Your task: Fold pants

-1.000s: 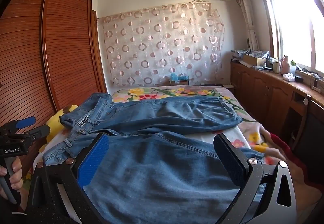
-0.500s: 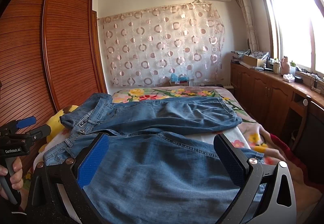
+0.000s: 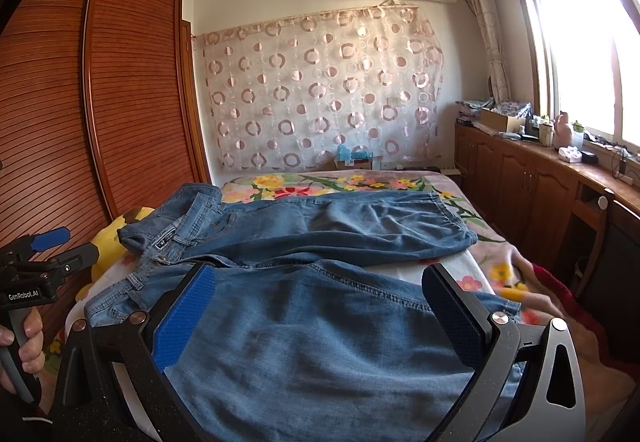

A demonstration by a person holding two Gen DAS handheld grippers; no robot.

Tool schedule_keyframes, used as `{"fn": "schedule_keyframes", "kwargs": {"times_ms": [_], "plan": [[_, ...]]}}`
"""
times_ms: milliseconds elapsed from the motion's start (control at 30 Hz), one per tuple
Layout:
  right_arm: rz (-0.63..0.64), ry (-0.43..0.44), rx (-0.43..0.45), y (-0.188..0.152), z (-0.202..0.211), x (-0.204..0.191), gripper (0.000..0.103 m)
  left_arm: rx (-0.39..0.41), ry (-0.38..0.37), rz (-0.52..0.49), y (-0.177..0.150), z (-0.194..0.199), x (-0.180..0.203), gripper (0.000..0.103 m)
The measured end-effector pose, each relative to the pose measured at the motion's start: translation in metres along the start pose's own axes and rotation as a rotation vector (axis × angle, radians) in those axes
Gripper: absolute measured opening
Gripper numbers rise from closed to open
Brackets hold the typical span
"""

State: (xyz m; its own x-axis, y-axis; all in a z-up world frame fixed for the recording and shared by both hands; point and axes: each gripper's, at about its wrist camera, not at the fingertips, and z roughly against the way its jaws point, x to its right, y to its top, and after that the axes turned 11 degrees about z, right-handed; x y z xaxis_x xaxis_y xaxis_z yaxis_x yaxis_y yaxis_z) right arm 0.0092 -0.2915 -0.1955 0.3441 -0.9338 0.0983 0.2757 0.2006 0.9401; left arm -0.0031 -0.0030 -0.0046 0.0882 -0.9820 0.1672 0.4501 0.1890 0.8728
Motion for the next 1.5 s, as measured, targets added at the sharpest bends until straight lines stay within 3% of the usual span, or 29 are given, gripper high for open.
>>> {"fn": "schedule_keyframes", "kwargs": {"times_ms": [1500], "plan": [[0.006, 0.003, 0.005, 0.0003, 0.0007, -0.0014, 0.103, 0.006, 0.0, -0.001, 0.0028, 0.0022, -0.0007, 0.103]]}}
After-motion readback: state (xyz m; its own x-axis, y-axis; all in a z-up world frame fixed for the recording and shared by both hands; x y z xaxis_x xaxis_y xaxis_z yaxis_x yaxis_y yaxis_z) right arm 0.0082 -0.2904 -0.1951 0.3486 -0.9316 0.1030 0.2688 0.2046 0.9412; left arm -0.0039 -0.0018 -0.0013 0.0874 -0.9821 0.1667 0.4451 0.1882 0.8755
